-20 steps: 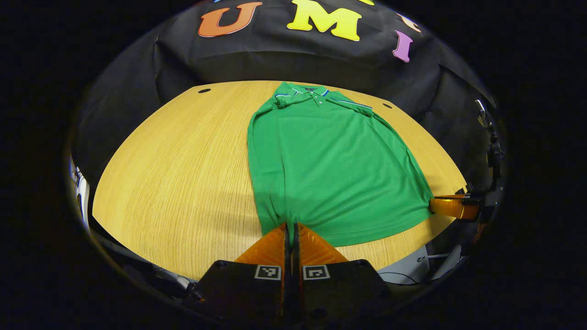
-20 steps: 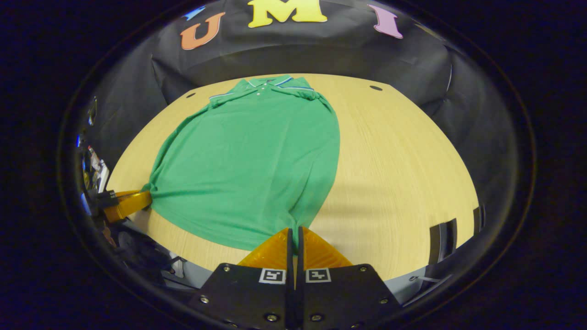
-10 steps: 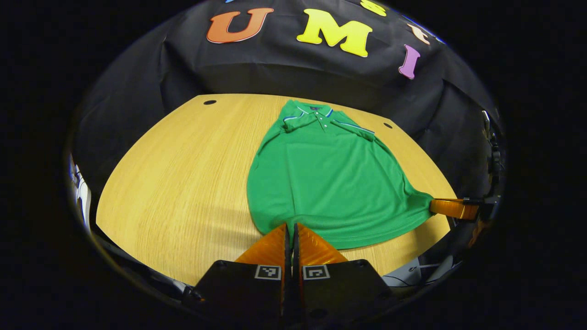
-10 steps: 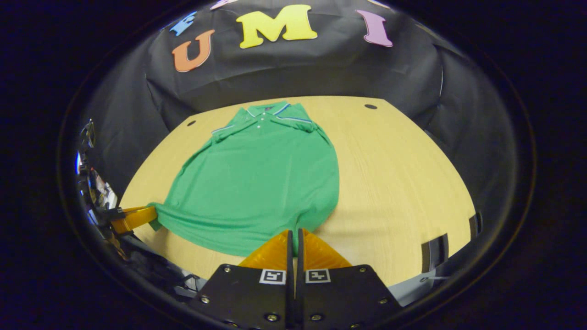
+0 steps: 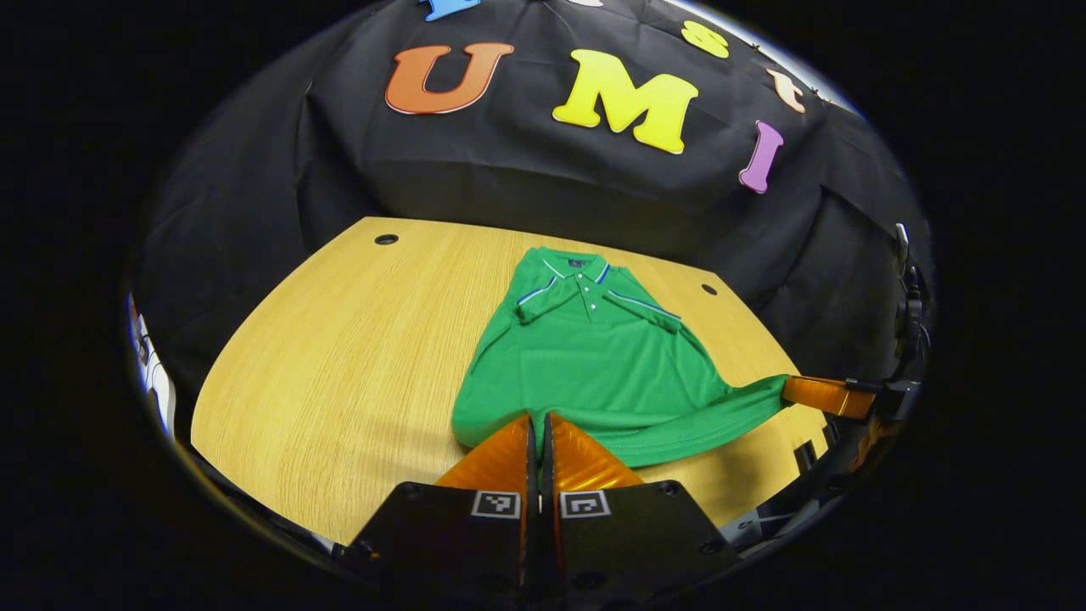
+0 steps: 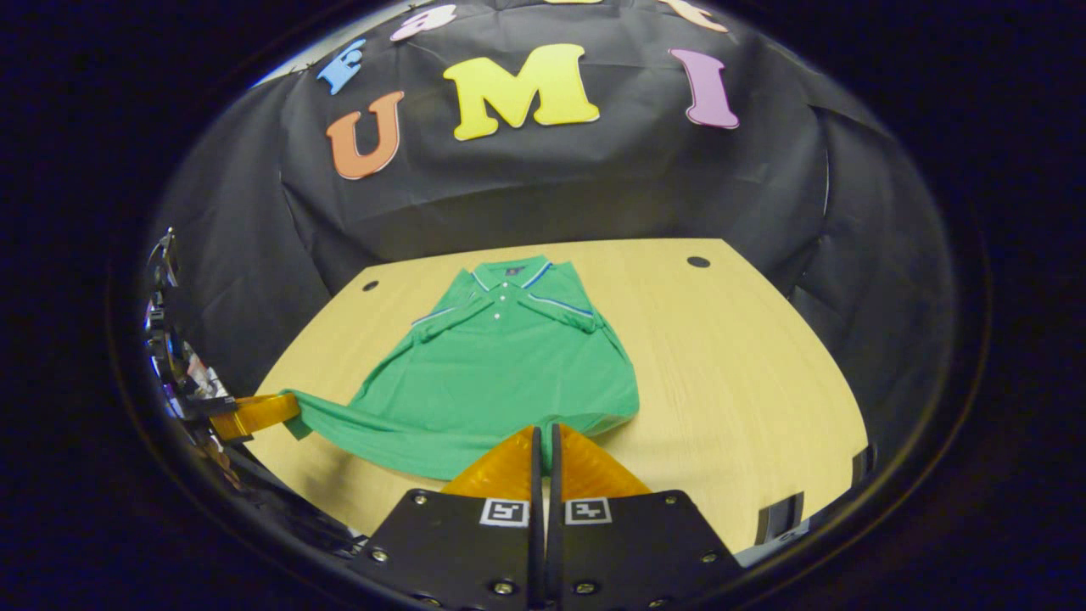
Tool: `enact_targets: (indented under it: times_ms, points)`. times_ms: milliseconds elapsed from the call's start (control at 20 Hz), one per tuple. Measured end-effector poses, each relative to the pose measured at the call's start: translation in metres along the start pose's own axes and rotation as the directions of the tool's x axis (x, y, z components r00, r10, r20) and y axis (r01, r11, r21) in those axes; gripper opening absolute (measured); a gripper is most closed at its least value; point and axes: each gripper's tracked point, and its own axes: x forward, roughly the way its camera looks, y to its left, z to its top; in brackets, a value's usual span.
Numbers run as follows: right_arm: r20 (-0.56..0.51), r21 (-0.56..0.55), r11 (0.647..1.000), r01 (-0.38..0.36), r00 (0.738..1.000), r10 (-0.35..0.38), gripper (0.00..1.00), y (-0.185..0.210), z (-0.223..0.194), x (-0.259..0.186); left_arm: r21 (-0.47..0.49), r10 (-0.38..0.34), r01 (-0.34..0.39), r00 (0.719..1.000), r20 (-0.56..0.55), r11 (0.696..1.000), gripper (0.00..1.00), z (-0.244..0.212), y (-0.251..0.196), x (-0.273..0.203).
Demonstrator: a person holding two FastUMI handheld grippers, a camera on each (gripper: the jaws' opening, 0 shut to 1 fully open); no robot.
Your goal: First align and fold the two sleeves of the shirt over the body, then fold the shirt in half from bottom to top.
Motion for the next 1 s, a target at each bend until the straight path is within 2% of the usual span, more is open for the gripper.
enact_targets:
  times_ms: [250,300,400,1000]
  points:
    - [0.034,0.015,1.000,-0.020,0.999,0.020,0.01,-0.007,0.043,0.012,-0.014,0.009,-0.009,0.999,0.032,1.000,0.03,0.037,-0.004,0.012]
    - [0.038,0.014,1.000,-0.026,0.999,0.025,0.01,-0.007,0.051,0.016,-0.015,0.012,-0.011,0.999,0.033,1.000,0.00,0.043,-0.004,0.017]
    - [0.045,0.009,0.999,-0.037,0.998,0.037,0.01,-0.008,0.068,0.027,-0.017,0.018,-0.017,0.999,0.033,1.000,0.03,0.052,-0.005,0.029]
    - [0.074,0.008,0.996,-0.093,0.993,0.092,0.01,-0.023,0.145,0.128,-0.020,0.064,-0.063,0.998,0.027,0.998,0.03,0.116,-0.004,0.126]
